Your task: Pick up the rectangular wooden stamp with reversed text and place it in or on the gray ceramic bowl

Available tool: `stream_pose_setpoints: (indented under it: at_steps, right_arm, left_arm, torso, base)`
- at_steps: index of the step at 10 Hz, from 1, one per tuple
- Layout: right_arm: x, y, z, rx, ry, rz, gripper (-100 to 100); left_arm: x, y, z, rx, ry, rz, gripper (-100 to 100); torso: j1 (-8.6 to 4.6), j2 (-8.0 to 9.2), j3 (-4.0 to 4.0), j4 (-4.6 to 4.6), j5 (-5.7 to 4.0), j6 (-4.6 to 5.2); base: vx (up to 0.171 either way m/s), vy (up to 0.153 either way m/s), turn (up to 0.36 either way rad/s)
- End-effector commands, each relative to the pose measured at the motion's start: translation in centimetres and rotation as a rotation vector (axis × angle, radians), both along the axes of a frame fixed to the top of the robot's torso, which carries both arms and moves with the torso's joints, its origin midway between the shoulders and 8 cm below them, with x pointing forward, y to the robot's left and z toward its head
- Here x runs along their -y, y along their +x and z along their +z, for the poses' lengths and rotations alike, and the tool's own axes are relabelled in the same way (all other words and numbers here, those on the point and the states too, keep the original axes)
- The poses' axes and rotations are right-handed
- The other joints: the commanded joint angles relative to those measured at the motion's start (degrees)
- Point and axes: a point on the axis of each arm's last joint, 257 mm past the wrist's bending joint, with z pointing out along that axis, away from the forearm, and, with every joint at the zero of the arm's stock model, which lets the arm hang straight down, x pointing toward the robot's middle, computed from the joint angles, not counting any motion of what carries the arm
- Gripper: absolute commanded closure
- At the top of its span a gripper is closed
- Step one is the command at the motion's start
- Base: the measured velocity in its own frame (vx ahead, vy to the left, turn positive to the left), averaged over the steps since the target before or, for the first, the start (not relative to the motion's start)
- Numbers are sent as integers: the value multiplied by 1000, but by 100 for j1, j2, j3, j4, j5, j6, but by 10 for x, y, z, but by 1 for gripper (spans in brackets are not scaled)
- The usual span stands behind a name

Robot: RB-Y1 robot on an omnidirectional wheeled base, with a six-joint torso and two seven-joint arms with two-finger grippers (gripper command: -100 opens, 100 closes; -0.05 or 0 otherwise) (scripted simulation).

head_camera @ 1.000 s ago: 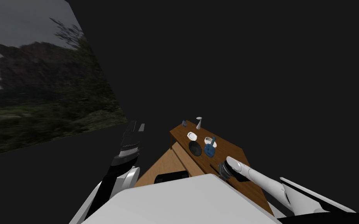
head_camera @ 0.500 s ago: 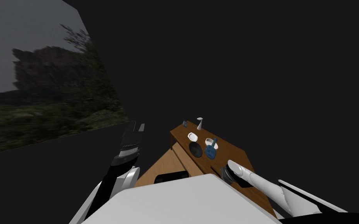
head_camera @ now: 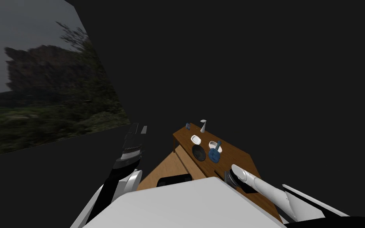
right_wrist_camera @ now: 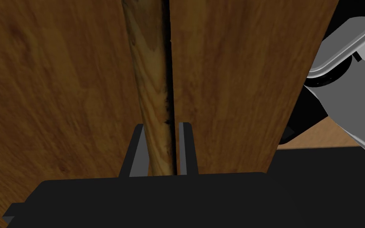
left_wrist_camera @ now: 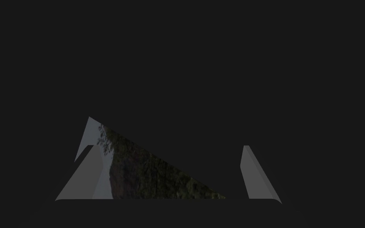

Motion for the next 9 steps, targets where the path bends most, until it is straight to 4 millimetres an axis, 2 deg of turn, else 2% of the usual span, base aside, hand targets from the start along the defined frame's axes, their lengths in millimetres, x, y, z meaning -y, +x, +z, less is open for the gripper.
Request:
stream_pose_setpoints:
  at_steps: [1,2,3,4,5,6,7,8,9]
  right_arm:
    - [0,0,0,0,0,0,100]
    - [0,0,0,0,0,0,100]
    - [0,0,0,0,0,0,0]
    - [7,11,12,0,-2,7,100]
    - [10,15,18,0,-2,11,100]
    - [8,10,14,2,-4,10,100]
    - [8,10,15,1,-3,10,0]
    - [21,8,23,-1,-12,-9,100]
    - [25,6,25,-5,-12,-17,100]
  left_arm:
    - [0,0,0,0,0,0,0]
    - [0,0,0,0,0,0,0]
    - [0,0,0,0,0,0,0]
    - [0,0,0,0,0,0,0]
    - [0,0,0,0,0,0,0]
    - [0,0,0,0,0,0,0]
    - [0,0,0,0,0,0,0]
    - [0,0,0,0,0,0,0]
    - [0,0,0,0,0,0,0]
  torso:
    - [0,0,0,0,0,0]
    - [-2,-1,0,0,0,0]
    - [-2,-1,0,0,0,0]
    - [-2,-1,0,0,0,0]
    - [6,9,5,2,6,3]
    - [18,13,8,3,7,3]
    - [12,8,4,1,4,2]
    - [5,3,2,1,3,2]
    - [22,1,2,2,6,-7]
  base:
    - [0,0,0]
    - [0,0,0]
    - [0,0,0]
    - [-31,26,-76]
    - [-38,52,-73]
    - [-14,25,-13]
    - [0,0,0]
    - [-14,63,142]
    - [-7,88,183]
